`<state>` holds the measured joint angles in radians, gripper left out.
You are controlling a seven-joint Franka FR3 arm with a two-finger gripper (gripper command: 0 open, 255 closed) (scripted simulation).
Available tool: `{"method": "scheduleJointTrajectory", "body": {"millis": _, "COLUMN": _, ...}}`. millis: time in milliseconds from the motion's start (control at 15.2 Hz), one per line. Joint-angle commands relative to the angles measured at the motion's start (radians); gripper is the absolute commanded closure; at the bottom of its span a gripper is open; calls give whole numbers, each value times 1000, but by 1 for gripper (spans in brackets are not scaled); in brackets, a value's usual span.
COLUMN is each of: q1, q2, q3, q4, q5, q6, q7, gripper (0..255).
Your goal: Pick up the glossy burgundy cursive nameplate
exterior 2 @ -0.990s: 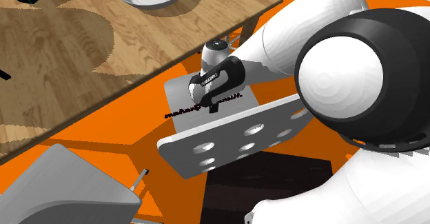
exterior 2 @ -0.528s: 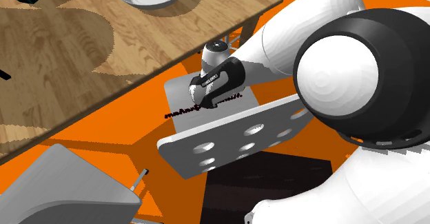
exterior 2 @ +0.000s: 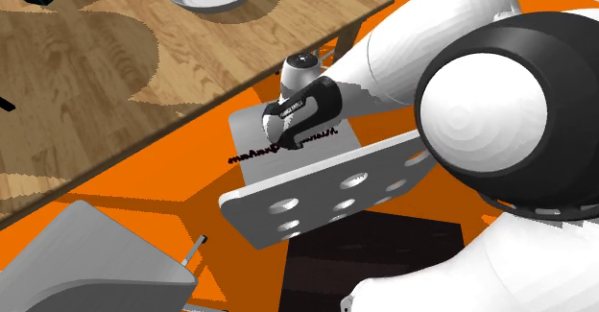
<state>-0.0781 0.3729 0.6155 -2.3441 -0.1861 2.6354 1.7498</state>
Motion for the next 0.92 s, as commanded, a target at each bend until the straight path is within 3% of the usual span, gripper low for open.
{"method": "scheduleJointTrajectory", "body": {"millis": 0, "q1": -14, "q2": -23, "q3": 18, "q4": 0, "q5": 22, "q6": -20, "q7": -13, "gripper": 255}}
{"method": "scheduleJointTrajectory", "body": {"millis": 858, "q1": -90, "q2": -175, "q3": 114, "q4": 5, "q5": 172, "q6": -153, "q7": -105, "gripper": 255}}
